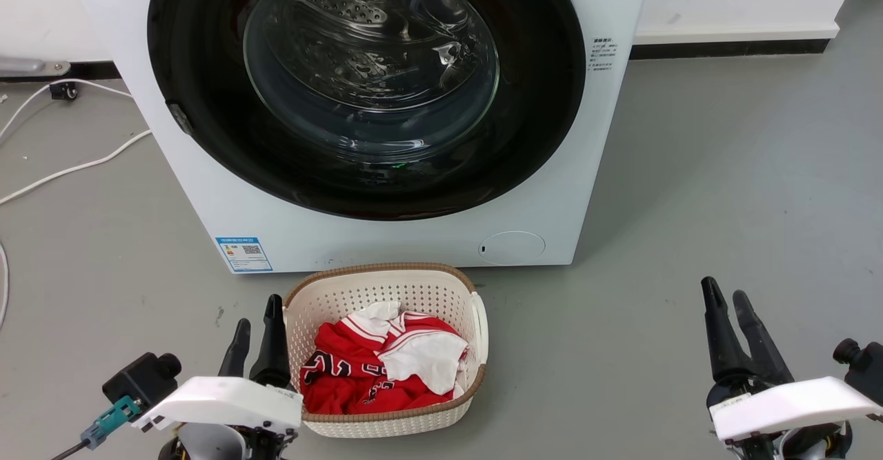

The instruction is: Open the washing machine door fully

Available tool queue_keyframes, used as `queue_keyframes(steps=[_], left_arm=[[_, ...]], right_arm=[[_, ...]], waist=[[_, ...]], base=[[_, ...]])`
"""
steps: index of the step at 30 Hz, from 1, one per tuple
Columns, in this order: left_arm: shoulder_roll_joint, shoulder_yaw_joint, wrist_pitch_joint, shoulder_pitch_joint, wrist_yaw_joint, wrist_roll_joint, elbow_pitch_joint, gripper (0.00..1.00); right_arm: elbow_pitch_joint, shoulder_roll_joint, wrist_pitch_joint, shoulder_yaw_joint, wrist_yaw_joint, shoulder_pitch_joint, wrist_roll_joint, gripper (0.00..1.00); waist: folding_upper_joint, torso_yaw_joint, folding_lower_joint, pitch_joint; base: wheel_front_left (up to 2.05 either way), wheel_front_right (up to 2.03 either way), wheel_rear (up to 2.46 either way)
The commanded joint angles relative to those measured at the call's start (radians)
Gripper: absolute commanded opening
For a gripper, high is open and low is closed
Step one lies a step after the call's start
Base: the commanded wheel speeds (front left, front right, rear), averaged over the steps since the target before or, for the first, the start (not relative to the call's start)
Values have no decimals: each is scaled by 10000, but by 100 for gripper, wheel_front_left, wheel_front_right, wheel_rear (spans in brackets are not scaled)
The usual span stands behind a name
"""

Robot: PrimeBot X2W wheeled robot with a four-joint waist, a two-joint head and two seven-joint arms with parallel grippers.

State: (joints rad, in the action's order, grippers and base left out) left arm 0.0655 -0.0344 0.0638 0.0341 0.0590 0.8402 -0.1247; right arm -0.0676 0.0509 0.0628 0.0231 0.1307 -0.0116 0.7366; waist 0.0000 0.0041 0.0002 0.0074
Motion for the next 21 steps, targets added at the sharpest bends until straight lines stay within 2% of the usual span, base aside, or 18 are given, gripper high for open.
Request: queue_keyframes(steps=[1, 21], left_arm=[[95, -66, 87, 32, 70, -292, 203, 100], [448, -904, 754, -190, 1090, -3035, 693, 100]], right_arm=[[243, 17, 108, -17, 0, 45, -328, 100], [862, 9, 764, -227, 0, -361, -3097, 100]], waist=[[0, 2, -1, 0], [0, 1, -1, 22]], base=[[0, 0, 0], [0, 0, 0]])
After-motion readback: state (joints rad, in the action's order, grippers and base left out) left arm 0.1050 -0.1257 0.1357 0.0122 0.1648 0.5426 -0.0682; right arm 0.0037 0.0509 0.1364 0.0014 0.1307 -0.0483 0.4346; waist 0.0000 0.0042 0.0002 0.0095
